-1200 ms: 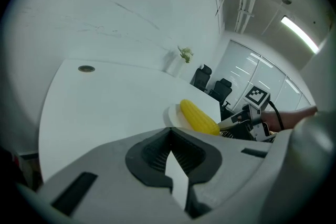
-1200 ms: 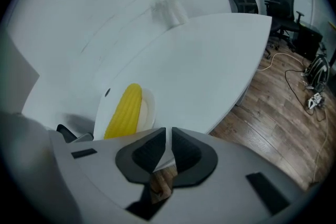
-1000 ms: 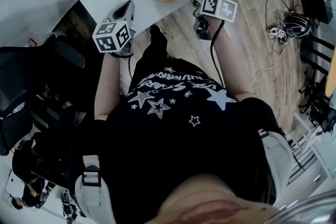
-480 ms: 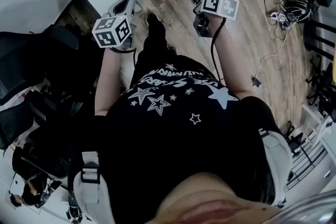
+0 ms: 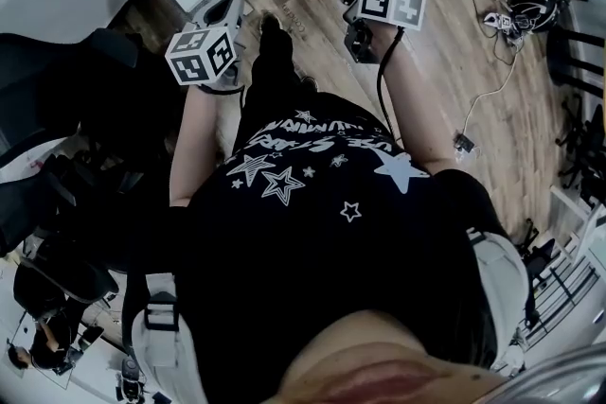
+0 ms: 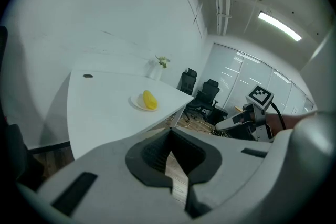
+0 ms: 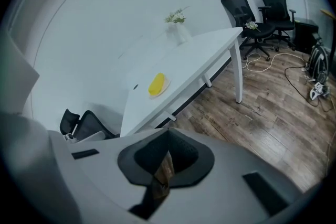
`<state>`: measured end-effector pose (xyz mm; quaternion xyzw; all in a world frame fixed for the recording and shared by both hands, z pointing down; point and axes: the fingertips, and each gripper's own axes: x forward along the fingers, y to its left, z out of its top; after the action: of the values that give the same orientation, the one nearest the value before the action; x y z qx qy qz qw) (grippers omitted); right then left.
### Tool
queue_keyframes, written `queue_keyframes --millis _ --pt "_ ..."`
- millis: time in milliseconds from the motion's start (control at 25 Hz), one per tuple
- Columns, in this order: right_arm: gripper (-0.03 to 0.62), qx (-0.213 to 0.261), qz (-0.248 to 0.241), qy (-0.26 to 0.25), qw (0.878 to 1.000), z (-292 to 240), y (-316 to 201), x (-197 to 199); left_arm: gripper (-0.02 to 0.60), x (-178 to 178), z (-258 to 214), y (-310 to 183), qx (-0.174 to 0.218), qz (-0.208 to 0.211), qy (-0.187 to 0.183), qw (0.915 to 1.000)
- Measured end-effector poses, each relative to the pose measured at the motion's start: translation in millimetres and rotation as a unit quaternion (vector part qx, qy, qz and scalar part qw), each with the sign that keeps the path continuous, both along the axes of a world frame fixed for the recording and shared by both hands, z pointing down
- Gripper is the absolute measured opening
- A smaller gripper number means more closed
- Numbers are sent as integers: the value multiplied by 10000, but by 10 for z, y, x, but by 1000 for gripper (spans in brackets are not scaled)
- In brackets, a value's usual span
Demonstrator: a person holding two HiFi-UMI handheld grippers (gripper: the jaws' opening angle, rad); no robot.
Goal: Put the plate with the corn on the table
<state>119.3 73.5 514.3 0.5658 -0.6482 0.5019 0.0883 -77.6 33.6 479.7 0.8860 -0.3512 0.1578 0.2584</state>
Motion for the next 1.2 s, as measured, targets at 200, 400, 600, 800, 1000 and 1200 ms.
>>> queue_keyframes --millis 200,400,600,800,1000,1200 --pt "6 145 -137 29 9998 -110 389 -79 5 -45 -98 429 123 -8 25 9999" --pt "6 232 -266 86 9993 -203 659 -155 5 -92 -165 758 189 21 -23 9998" --pt "6 255 -255 78 9993 -218 756 -196 5 -62 -216 845 216 173 -51 9996" --pt "6 246 -278 66 9993 -167 786 -338 5 -47 -242 862 225 398 16 9990" --pt "6 222 -383 213 9988 -219 808 -494 5 -78 -315 917 320 643 -96 9974" --pt "6 300 -307 360 9984 -278 807 -715 5 -302 -332 954 271 567 -93 9980"
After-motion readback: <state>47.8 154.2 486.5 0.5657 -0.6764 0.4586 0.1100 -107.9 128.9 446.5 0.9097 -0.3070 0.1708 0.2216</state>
